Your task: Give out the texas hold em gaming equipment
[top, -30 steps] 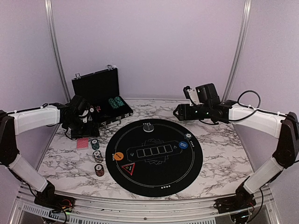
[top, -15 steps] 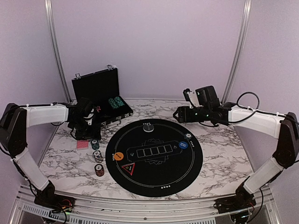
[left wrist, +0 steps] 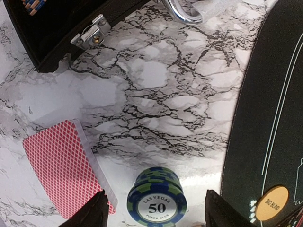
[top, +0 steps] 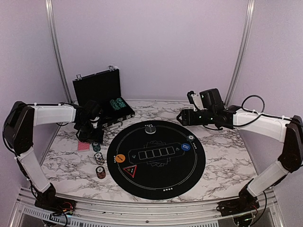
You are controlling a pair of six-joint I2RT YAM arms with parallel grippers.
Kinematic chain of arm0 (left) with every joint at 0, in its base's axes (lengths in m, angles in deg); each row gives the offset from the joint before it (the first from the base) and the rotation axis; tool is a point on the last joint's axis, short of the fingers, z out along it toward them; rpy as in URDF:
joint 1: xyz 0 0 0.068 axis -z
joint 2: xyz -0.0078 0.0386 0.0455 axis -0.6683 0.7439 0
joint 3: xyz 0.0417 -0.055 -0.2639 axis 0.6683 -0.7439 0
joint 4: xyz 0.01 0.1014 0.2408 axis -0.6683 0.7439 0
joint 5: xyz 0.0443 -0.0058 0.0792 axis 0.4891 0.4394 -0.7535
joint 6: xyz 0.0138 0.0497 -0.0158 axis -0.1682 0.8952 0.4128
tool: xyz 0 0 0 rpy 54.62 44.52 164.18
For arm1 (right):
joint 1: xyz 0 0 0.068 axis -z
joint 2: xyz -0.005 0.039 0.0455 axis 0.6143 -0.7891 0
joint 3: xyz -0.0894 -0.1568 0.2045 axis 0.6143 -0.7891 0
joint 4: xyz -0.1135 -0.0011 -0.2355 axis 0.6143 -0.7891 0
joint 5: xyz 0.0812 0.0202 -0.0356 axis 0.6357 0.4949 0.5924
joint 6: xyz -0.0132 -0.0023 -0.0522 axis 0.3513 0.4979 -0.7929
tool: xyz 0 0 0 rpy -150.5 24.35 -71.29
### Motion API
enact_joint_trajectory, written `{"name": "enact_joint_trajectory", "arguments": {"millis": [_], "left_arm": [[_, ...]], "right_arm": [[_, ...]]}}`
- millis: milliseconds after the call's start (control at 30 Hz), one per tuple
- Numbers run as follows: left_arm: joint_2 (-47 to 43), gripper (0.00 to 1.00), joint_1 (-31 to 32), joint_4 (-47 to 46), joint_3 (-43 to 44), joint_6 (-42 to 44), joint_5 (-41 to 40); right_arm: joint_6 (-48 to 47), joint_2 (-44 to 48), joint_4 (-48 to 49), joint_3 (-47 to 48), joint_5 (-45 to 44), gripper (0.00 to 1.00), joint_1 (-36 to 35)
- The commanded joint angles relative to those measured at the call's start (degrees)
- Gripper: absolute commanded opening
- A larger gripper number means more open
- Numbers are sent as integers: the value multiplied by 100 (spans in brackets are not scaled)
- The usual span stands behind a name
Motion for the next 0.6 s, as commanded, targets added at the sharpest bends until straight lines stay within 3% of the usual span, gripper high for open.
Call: {"name": "enact_joint_trajectory", "arguments": {"millis": [0,567], "left_arm": [[142,70,45,257,191,93,-214],[378,65,103,275,284,118,-204]], "right_arm": [[53,189,133,-16,-89,74,-64],[59,226,81,-78,-215,74,-64]]}}
